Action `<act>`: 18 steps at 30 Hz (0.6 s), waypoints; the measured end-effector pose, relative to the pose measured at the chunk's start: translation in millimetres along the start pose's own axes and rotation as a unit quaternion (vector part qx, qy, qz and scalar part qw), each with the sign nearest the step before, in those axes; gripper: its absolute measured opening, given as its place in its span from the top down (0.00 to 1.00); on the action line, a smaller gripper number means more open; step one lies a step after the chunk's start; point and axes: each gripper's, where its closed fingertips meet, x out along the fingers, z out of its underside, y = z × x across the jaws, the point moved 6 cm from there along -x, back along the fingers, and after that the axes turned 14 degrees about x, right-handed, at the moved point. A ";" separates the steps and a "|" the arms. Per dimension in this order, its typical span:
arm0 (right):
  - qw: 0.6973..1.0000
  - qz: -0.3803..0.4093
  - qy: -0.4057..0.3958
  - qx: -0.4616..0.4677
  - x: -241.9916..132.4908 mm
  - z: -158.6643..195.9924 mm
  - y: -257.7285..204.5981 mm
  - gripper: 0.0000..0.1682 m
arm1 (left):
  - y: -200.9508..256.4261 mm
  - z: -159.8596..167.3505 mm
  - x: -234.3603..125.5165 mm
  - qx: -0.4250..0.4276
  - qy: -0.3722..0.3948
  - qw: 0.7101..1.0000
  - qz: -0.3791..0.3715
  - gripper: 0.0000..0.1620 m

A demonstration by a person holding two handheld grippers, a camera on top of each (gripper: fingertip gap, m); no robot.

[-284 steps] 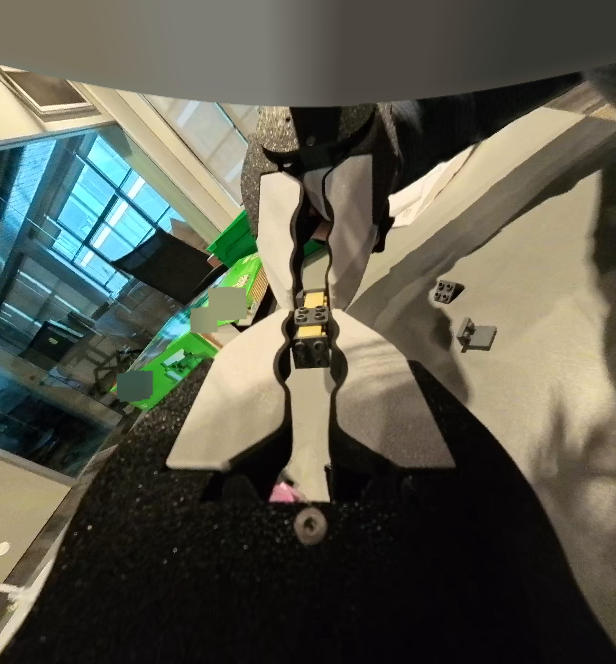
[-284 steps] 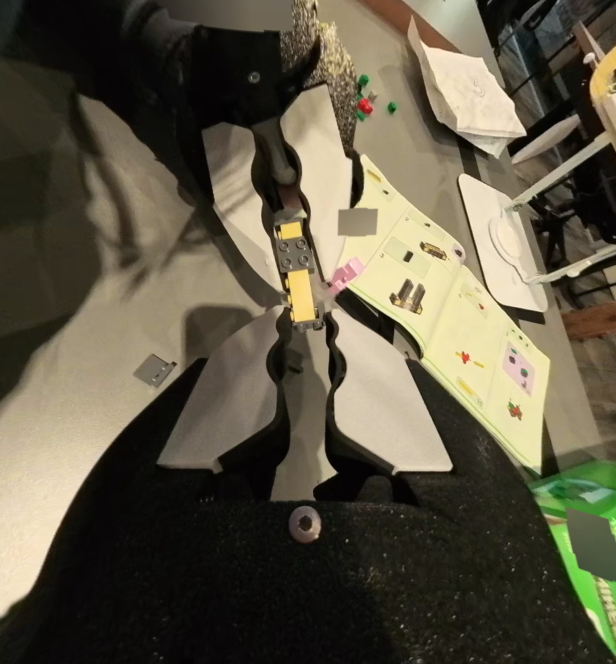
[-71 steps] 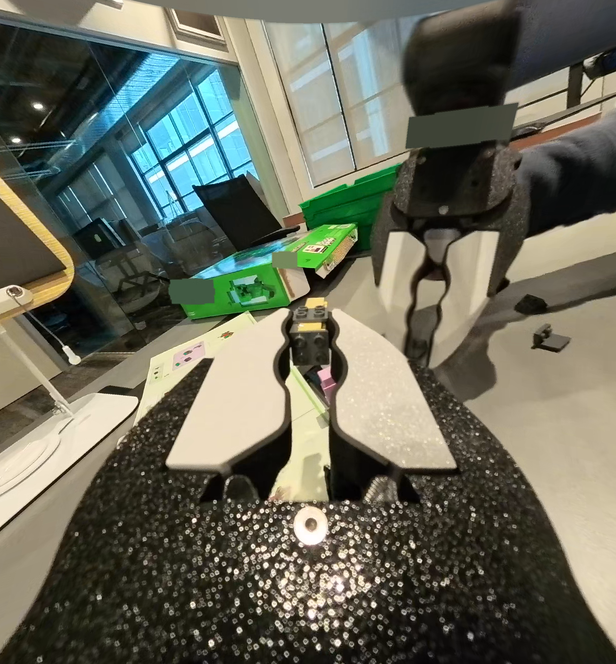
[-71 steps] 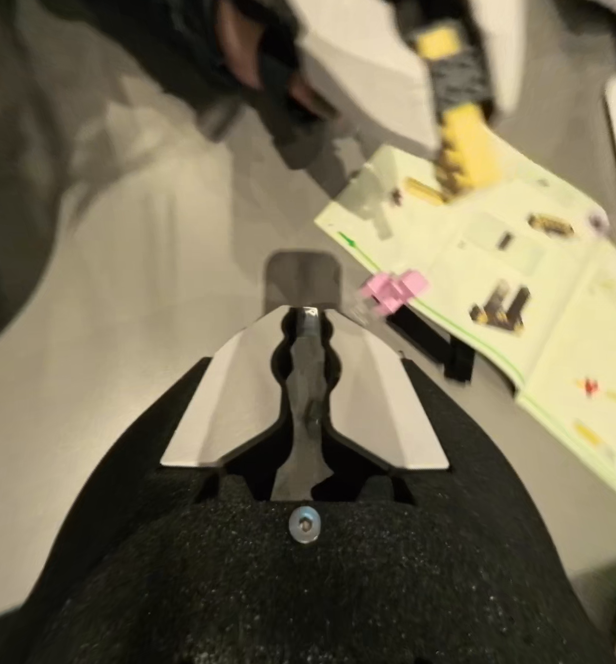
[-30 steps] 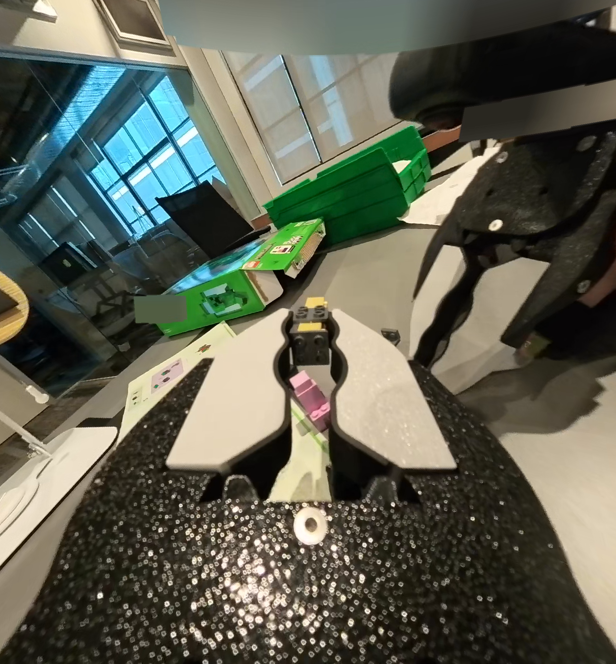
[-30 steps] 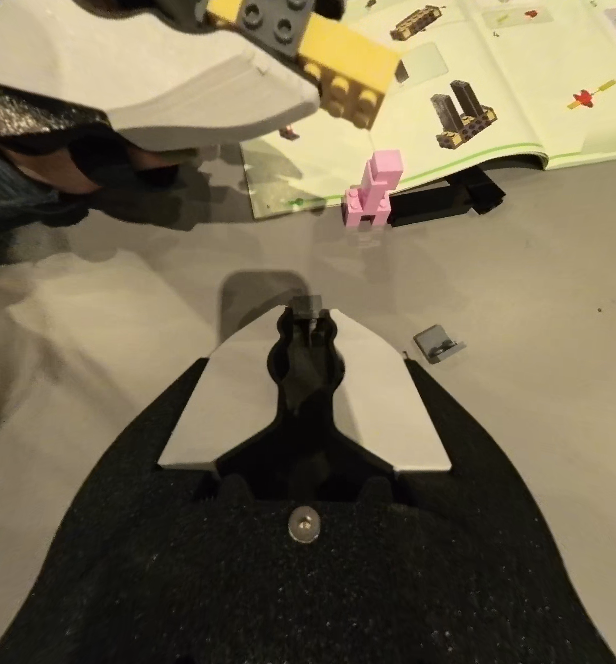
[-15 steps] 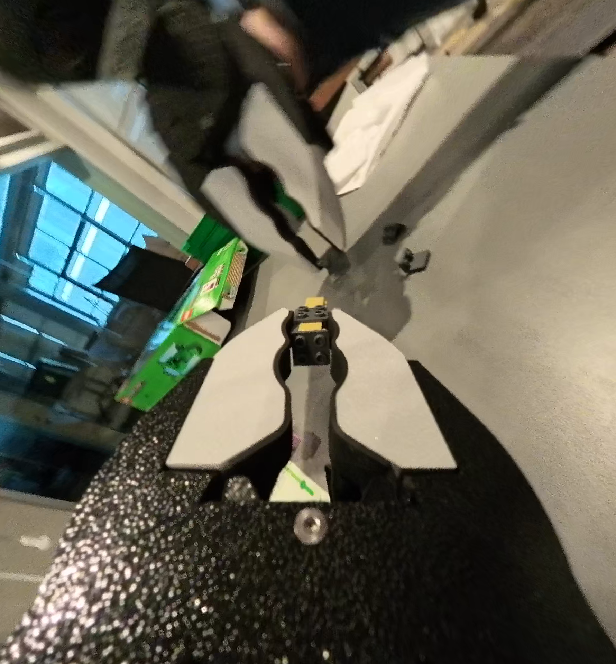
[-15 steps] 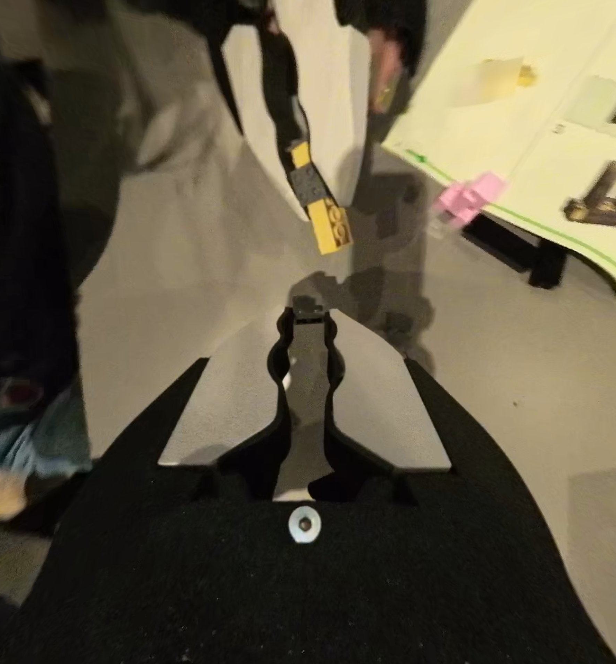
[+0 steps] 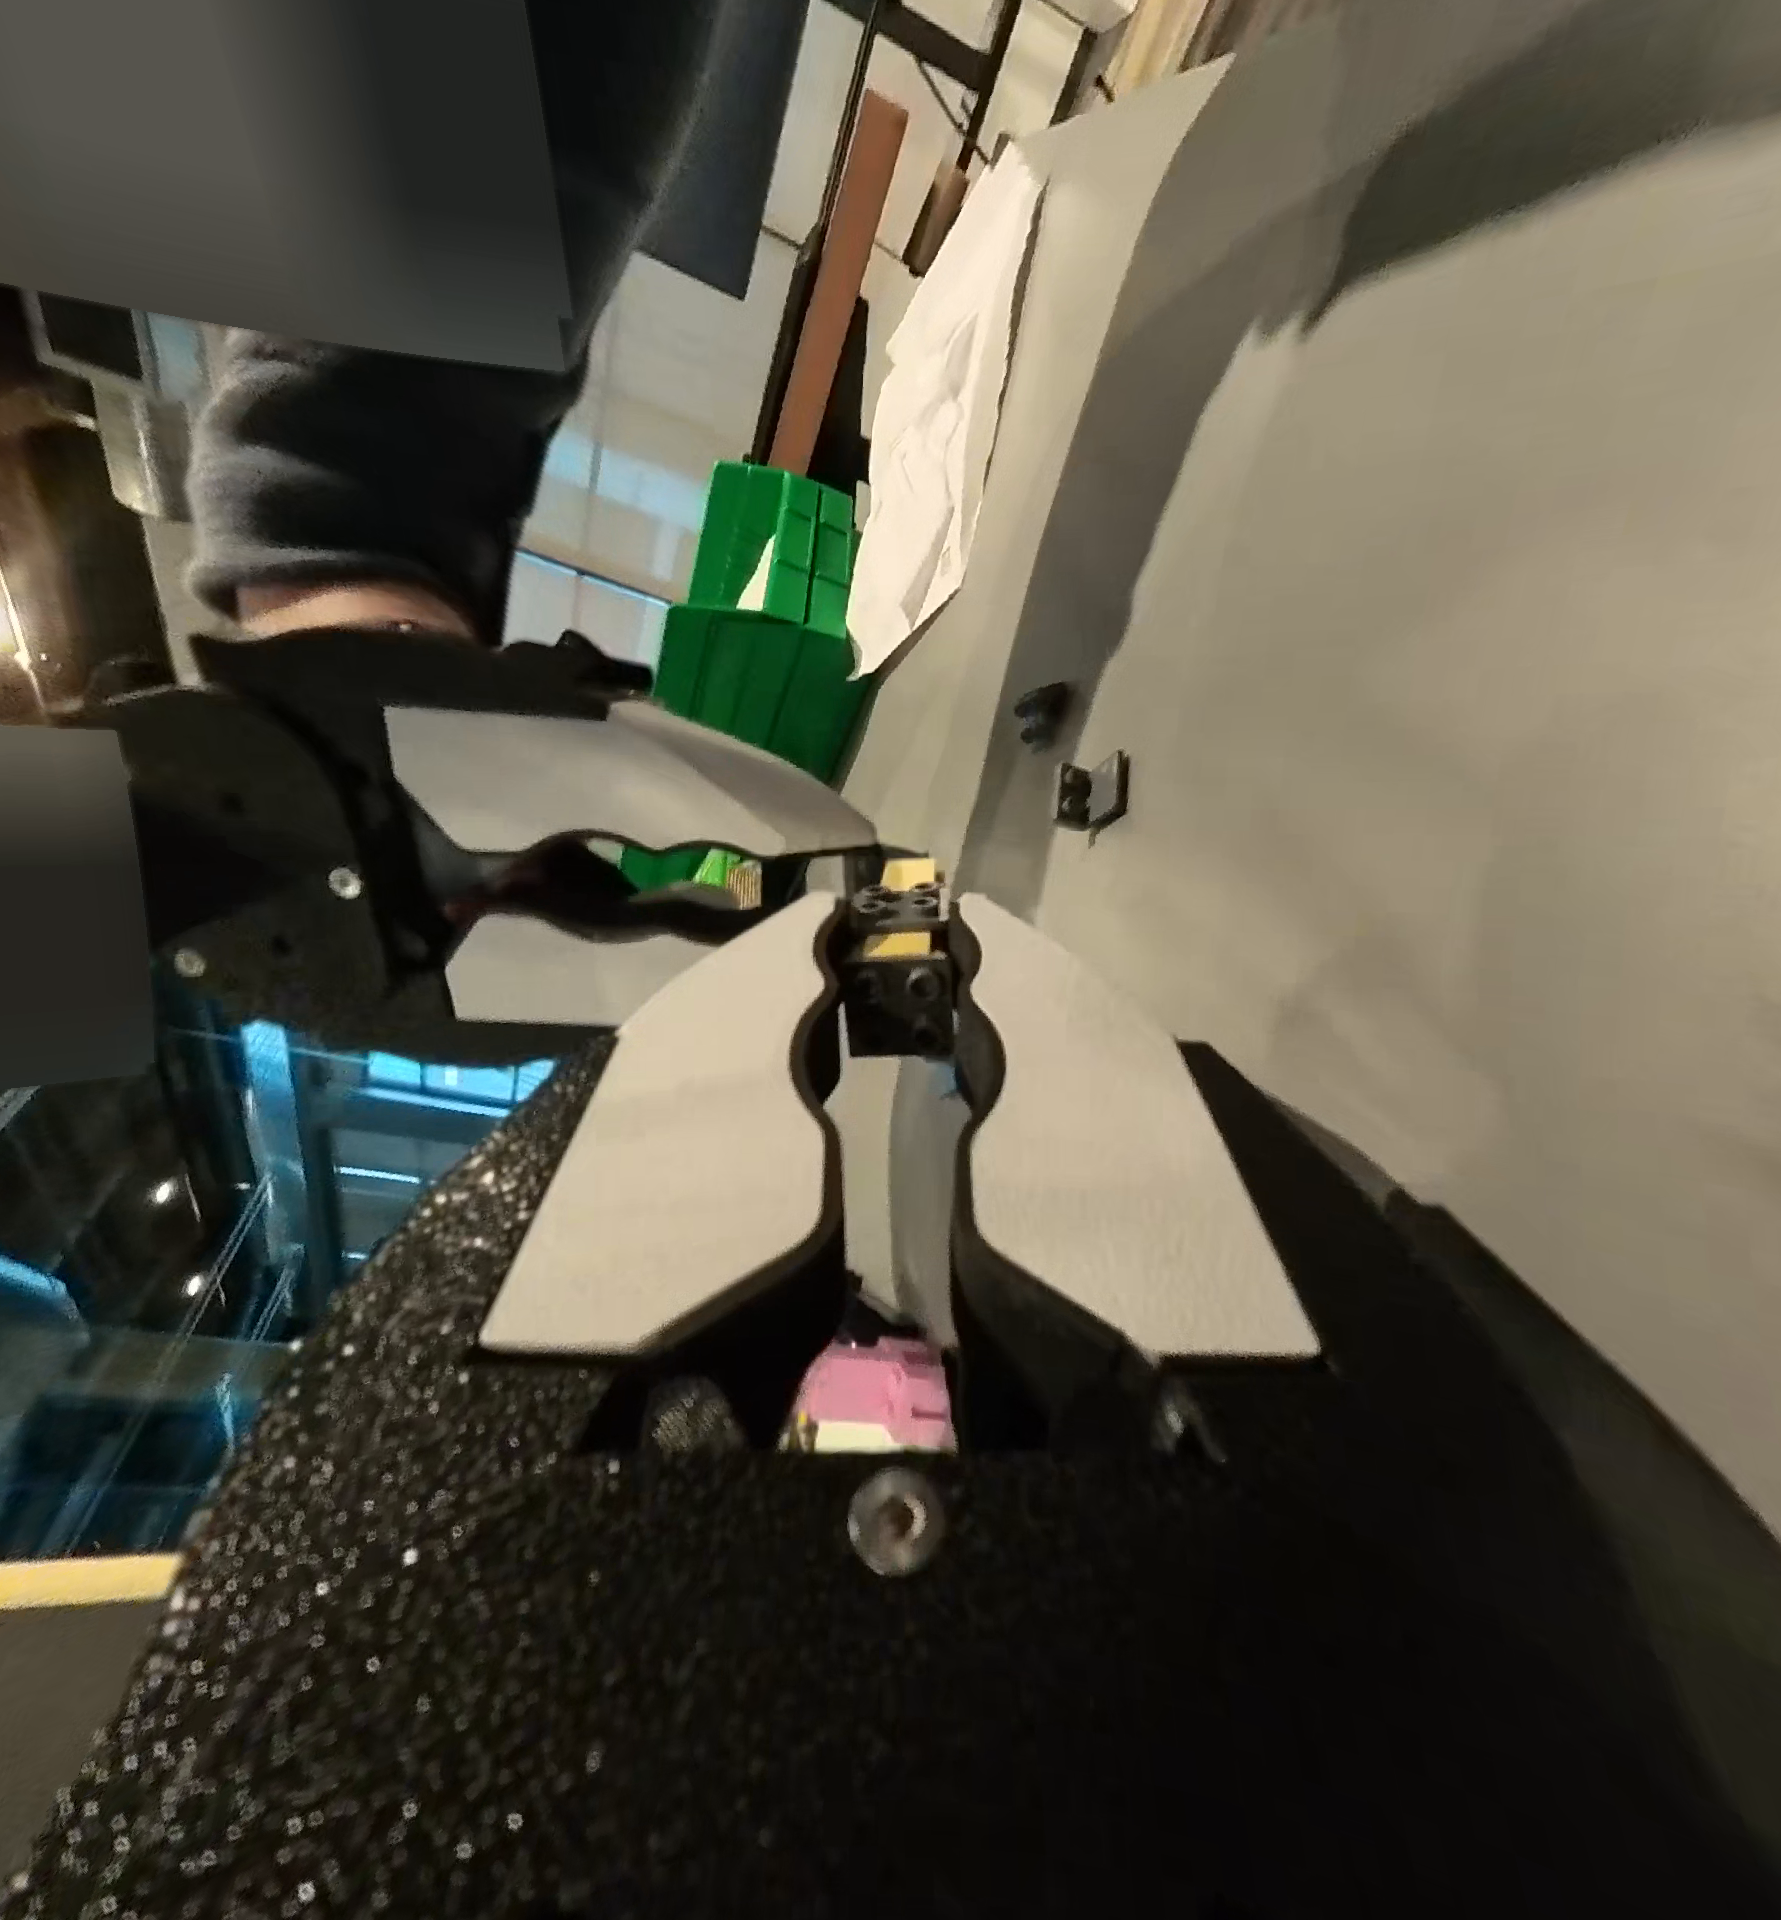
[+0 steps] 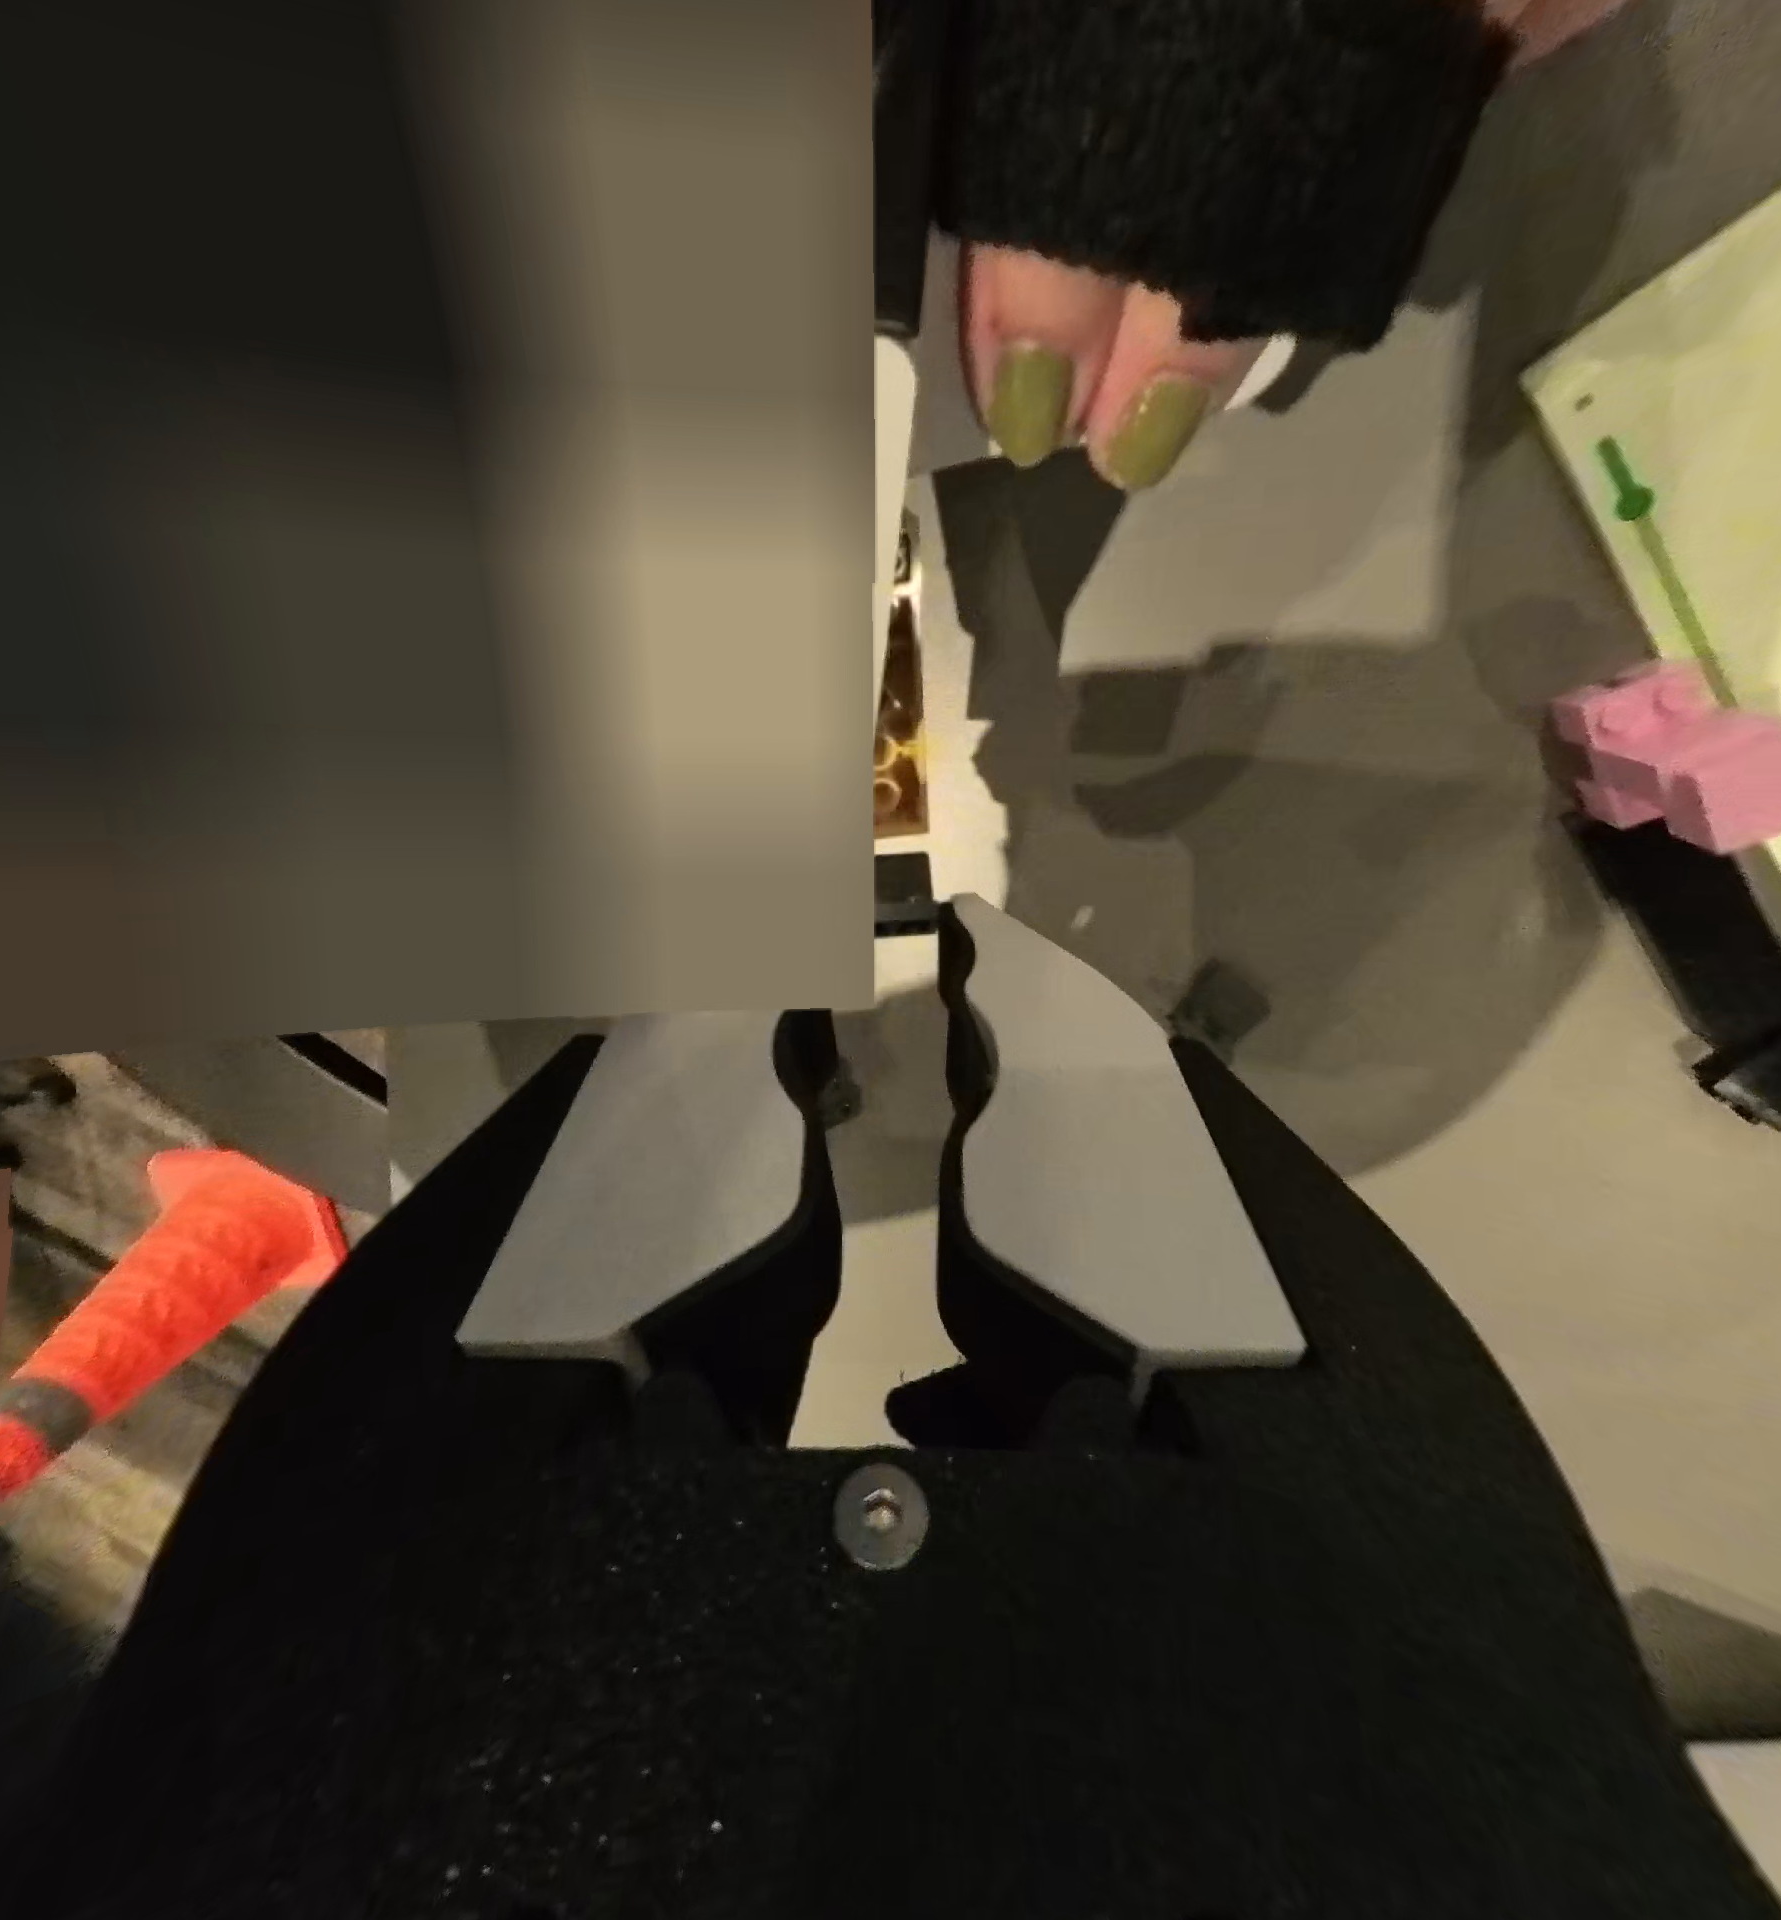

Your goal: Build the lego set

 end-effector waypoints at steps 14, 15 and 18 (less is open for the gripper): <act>0.999 -0.017 -0.025 -0.019 5.0 -16.3 -7.0 0.90 | 1.0 -3.8 0.9 0.016 0.003 1.000 0.000 0.90; 0.999 -0.018 -0.025 -0.019 5.7 -16.3 -7.1 0.90 | 1.3 -4.0 1.0 0.017 0.003 1.000 0.001 0.90; 0.999 -0.020 -0.021 -0.017 7.0 -15.5 -7.7 0.91 | 1.9 -4.9 1.7 0.025 0.002 1.000 0.001 0.90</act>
